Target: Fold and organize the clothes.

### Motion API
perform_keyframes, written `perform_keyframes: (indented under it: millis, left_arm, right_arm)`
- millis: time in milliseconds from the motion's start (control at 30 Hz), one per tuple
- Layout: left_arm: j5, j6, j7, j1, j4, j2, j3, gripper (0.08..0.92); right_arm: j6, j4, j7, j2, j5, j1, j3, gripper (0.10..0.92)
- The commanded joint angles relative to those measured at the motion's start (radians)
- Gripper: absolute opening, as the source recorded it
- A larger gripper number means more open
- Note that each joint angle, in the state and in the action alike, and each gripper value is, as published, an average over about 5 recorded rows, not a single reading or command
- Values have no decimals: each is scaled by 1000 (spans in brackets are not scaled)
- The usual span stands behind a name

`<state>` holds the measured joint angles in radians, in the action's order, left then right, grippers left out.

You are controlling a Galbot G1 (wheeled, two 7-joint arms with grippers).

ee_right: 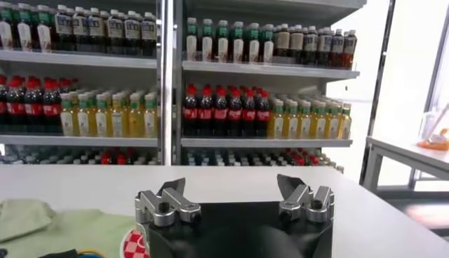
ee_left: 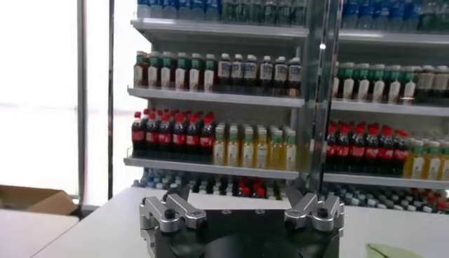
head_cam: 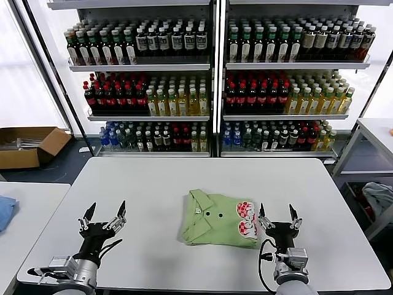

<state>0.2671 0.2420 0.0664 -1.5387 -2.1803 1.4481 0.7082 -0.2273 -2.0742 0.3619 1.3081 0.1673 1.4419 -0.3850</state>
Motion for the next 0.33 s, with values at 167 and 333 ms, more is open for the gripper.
perform_keyframes:
  millis: [167,333]
  left_arm:
    - [8,25,23,33,12,-17,-75,823]
    - [-2,27,20,30,26,3,-105,823]
  right_arm:
    - [-18,1,-41,10,-10,-15,5,823]
    - [-20,5,-68,-4,-8,-34,23,823]
